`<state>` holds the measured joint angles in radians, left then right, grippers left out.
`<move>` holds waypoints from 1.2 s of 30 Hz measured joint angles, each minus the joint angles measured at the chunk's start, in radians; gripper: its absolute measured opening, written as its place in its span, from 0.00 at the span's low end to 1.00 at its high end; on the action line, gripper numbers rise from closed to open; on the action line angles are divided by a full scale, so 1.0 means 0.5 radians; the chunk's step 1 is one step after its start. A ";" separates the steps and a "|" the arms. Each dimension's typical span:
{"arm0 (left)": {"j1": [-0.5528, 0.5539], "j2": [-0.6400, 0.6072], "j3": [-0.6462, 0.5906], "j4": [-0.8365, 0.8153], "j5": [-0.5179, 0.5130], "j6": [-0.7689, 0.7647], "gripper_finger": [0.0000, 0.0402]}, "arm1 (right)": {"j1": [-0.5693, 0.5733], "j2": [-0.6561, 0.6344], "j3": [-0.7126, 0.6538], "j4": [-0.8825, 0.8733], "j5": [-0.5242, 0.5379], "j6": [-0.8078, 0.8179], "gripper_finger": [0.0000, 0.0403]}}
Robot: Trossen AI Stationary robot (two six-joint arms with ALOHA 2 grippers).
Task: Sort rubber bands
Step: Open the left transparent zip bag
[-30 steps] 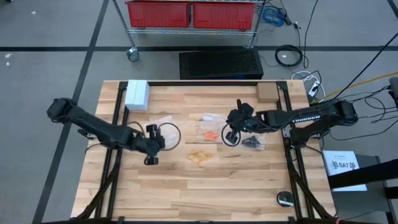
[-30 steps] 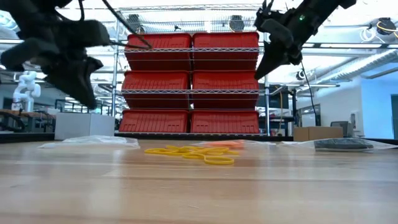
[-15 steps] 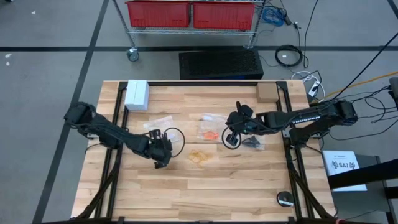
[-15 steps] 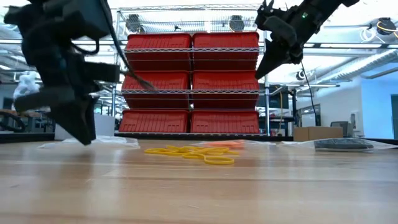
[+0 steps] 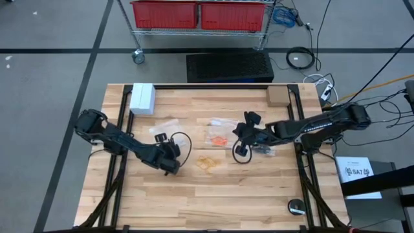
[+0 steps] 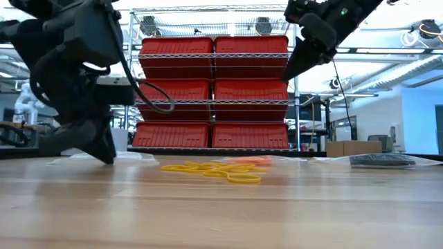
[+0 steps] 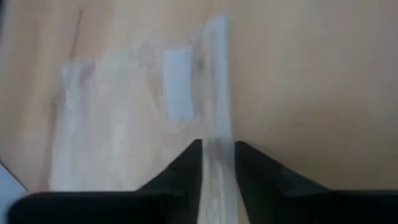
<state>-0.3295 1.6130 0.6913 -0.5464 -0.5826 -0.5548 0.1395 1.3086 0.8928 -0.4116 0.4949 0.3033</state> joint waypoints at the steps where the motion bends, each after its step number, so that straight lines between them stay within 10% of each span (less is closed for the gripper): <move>1: -0.012 0.011 -0.005 0.039 -0.051 0.092 0.21 | 0.006 0.013 0.000 0.014 0.017 -0.069 0.00; 6: -0.063 0.035 -0.025 0.222 -0.296 0.178 0.02 | -0.005 0.143 0.000 0.201 -0.014 -0.286 0.02; 21: -0.207 -0.200 0.113 0.409 -0.502 0.540 0.00 | 0.069 0.709 0.000 1.352 -0.362 -0.780 0.26; 28: -0.145 -0.237 0.253 0.645 -0.475 0.980 0.00 | 0.095 0.714 0.078 1.358 -0.363 -0.955 0.43; 36: -0.060 -0.237 0.334 0.642 -0.470 1.106 0.00 | 0.056 0.749 0.309 1.191 -0.359 -0.979 0.37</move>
<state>-0.3596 1.4944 0.8583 -0.2256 -0.8178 -0.0018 0.1677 1.6832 1.0473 0.1838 0.3152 -0.1862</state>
